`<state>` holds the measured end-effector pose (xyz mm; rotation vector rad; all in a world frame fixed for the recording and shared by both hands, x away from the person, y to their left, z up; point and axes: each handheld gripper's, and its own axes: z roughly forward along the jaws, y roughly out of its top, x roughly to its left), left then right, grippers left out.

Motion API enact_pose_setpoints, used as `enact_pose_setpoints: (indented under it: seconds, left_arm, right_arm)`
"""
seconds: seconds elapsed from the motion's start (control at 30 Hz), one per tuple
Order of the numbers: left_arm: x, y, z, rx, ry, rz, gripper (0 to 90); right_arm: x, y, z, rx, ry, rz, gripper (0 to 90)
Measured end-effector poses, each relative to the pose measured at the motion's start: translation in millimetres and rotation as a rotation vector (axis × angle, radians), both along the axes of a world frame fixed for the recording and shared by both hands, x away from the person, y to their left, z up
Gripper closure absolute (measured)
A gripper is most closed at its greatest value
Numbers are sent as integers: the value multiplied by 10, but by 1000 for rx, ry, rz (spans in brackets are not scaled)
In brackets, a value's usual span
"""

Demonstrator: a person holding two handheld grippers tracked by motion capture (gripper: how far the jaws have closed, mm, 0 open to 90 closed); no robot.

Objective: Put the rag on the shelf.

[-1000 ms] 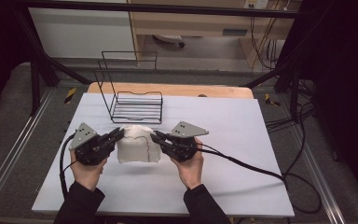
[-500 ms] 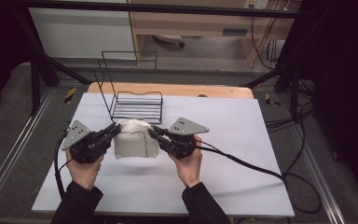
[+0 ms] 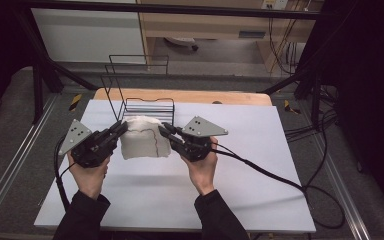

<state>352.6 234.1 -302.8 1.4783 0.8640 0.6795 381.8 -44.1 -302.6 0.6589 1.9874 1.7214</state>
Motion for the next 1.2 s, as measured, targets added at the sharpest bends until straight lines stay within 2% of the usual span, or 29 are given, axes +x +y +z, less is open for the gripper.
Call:
enact_pose_setpoints:
  seconds: [0.2,0.73,1.2]
  left_arm:
    - [39,15,86,-20,-22,7,828]
    - [141,53,278,-57,-81,32,829]
    - [274,113,476,-61,-113,54,829]
  right_arm:
    - [28,22,106,-3,-34,-6,813]
    - [122,98,327,15,-85,-22,813]
    - [227,197,517,25,-126,-48,814]
